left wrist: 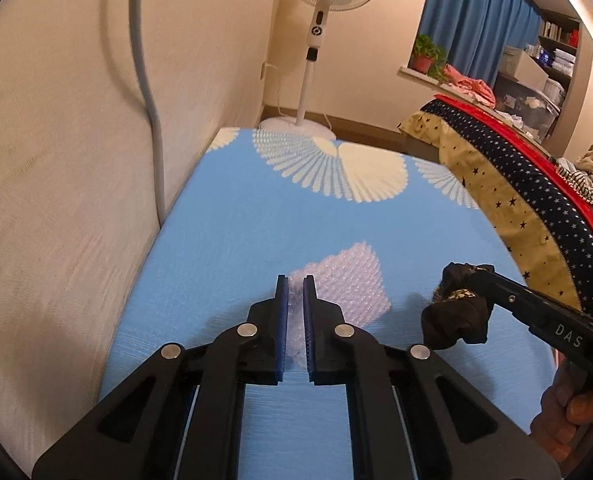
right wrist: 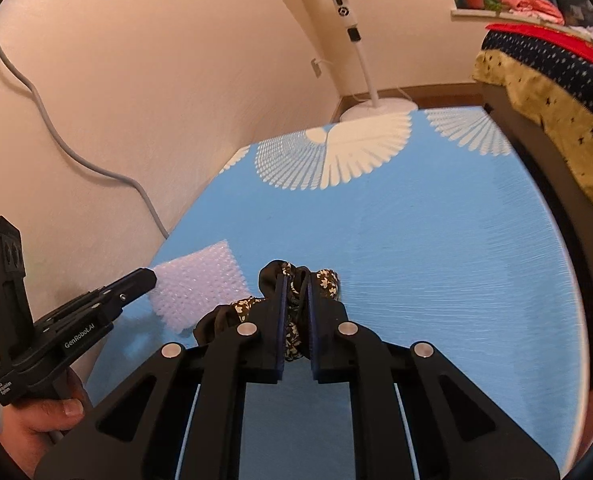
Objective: Collect trash
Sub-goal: 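Carry the foam net and black pouch with both tools over the wastebasket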
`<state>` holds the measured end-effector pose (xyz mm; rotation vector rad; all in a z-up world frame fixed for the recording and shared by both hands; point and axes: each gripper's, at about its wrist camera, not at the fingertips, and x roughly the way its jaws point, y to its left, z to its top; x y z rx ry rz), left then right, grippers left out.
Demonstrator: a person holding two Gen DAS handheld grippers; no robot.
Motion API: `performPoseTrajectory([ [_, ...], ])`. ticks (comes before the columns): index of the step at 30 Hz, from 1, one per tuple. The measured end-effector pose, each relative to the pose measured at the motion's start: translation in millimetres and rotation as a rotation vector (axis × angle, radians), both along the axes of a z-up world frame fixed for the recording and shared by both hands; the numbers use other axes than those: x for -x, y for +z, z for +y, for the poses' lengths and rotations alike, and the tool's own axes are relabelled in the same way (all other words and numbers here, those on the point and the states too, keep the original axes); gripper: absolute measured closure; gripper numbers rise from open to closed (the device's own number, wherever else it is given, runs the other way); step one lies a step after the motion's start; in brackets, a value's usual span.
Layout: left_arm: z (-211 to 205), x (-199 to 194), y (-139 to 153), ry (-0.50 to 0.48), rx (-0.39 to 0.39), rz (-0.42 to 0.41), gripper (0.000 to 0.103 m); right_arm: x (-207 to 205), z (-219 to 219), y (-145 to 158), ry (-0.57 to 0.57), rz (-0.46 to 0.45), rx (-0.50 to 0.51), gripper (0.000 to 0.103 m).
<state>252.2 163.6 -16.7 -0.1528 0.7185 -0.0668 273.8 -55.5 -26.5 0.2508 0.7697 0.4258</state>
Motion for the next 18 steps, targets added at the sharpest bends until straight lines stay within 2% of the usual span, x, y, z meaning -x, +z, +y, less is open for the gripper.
performPoseTrajectory([
  [13, -52.5, 49.7, 40.6, -0.068, -0.018, -0.097, 0.096, 68.6, -67.4, 57.4, -0.107, -0.111, 0.043, 0.093],
  [18, -74.8, 70.5, 47.4, -0.099, -0.030, -0.104, 0.096, 101.1, -90.1, 72.7, -0.152, -0.150, 0.065, 0.093],
])
